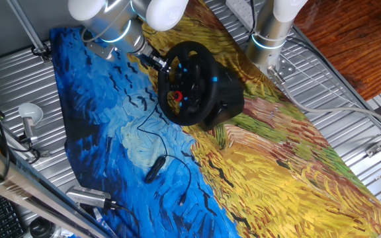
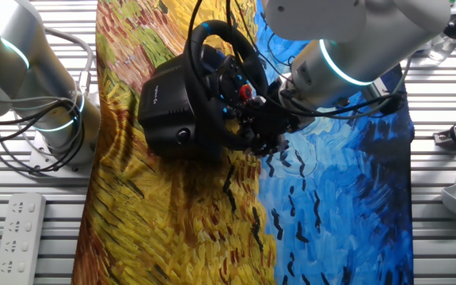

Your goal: Rotate the steering wheel 90 degrees clockwise

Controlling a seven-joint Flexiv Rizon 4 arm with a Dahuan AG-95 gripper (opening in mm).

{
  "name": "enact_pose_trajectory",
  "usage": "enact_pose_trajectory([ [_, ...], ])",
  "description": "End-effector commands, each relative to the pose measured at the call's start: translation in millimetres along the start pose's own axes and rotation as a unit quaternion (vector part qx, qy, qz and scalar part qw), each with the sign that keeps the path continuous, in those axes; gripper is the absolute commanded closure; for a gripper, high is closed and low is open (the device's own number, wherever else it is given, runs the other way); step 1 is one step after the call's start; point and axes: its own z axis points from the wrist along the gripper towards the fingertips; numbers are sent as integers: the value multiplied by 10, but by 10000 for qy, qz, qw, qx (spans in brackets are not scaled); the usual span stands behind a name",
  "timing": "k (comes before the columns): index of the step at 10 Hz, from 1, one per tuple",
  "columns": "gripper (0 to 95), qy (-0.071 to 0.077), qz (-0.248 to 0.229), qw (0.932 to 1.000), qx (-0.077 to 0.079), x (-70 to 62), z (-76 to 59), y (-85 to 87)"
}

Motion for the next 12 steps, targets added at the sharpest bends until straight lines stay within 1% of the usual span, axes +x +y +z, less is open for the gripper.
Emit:
enact_pose_trajectory([
  [1,950,-12,69,10000,-7,17,2,-5],
  [10,950,24,328,9995,-33,61,9,-11],
  [12,950,57,374,9993,-44,84,2,-21],
])
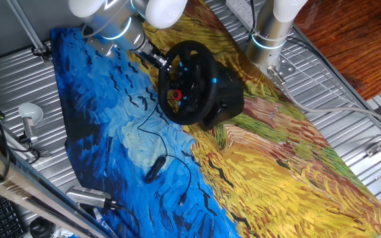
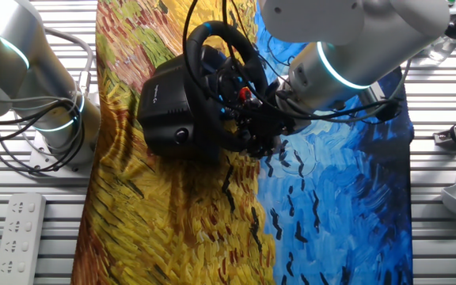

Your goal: Rotate the steering wheel 90 degrees clockwise

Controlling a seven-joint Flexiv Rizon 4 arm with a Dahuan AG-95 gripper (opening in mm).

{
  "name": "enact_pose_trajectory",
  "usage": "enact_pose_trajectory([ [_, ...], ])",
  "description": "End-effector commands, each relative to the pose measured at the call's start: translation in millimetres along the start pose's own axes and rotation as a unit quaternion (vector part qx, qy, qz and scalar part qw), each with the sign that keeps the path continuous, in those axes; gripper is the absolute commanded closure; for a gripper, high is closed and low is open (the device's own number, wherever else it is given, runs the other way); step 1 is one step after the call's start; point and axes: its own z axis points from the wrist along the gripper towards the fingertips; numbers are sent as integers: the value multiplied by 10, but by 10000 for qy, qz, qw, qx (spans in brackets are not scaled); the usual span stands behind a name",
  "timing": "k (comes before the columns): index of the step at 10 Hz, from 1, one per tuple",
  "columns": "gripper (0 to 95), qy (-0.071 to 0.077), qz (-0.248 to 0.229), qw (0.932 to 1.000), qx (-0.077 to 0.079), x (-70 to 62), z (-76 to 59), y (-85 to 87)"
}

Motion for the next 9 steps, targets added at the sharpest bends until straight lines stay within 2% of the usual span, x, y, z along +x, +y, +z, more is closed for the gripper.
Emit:
enact_pose_trajectory([
  [1,950,17,47,10000,-23,3,-8,-5],
  [9,950,62,315,9995,-44,15,1,-4],
])
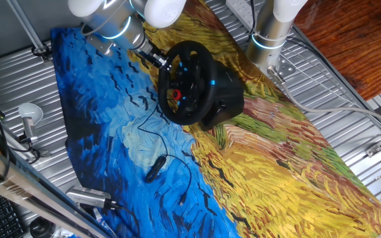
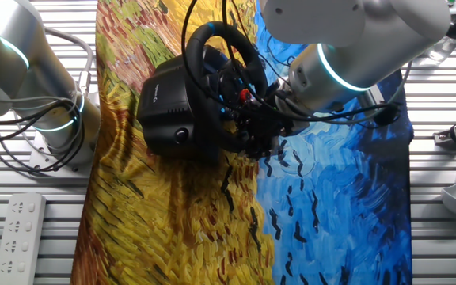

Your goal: Rotate the steering wheel 90 degrees clockwise

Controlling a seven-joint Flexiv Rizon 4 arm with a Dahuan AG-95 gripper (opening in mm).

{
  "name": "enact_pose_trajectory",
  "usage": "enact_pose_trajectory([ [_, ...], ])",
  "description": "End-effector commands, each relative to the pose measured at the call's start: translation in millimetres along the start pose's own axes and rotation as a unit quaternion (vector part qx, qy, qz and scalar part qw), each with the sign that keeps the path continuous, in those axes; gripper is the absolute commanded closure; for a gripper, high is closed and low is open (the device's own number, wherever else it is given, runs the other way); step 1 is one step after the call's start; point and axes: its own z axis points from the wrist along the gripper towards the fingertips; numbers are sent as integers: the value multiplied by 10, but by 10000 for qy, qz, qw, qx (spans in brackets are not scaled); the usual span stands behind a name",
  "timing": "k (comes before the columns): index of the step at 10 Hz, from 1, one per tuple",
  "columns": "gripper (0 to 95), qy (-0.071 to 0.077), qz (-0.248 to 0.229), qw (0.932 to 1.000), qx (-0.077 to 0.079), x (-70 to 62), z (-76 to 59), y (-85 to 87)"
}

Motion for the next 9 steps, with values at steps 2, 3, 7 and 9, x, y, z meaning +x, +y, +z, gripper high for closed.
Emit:
enact_pose_trajectory([
  [2,950,38,23,10000,-22,-3,-5,-2],
  [3,950,52,5,10000,-46,-1,-6,-3],
  [7,950,77,47,9999,-86,22,-13,0],
  [9,950,87,95,9999,-81,36,-5,0],
])
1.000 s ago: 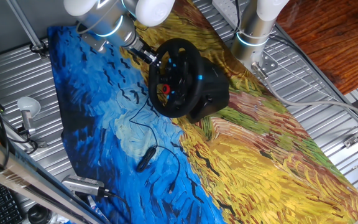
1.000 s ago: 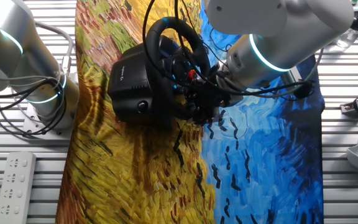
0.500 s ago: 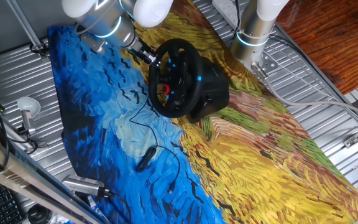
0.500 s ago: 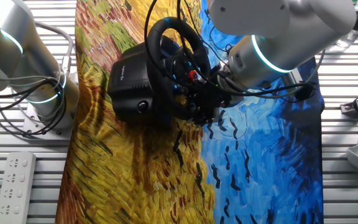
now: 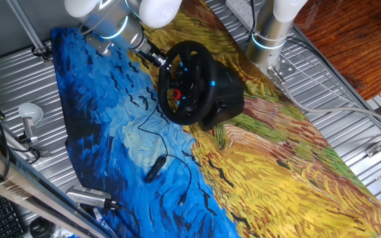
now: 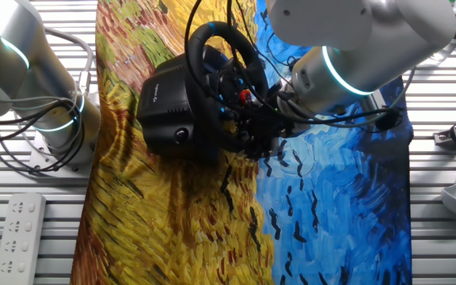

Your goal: Rotate the steering wheel 90 degrees clockwise

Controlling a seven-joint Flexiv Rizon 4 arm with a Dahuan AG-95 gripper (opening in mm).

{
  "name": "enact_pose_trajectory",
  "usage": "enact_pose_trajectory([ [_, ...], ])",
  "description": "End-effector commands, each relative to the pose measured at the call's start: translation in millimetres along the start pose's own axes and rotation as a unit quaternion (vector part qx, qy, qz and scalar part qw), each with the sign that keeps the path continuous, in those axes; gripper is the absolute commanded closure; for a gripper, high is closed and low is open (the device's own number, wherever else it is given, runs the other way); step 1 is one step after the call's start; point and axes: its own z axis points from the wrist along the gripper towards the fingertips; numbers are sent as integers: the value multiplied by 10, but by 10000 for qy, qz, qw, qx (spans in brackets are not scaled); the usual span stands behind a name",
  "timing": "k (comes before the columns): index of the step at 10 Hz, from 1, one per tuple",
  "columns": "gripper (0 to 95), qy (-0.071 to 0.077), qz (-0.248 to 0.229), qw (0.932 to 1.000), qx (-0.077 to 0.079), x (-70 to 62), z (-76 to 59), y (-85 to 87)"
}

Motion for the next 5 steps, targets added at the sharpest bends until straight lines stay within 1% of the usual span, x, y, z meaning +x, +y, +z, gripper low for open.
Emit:
enact_pose_trajectory([
  [1,950,27,41,10000,-5,18,-5,-3],
  [5,950,56,209,9998,-30,49,0,2],
])
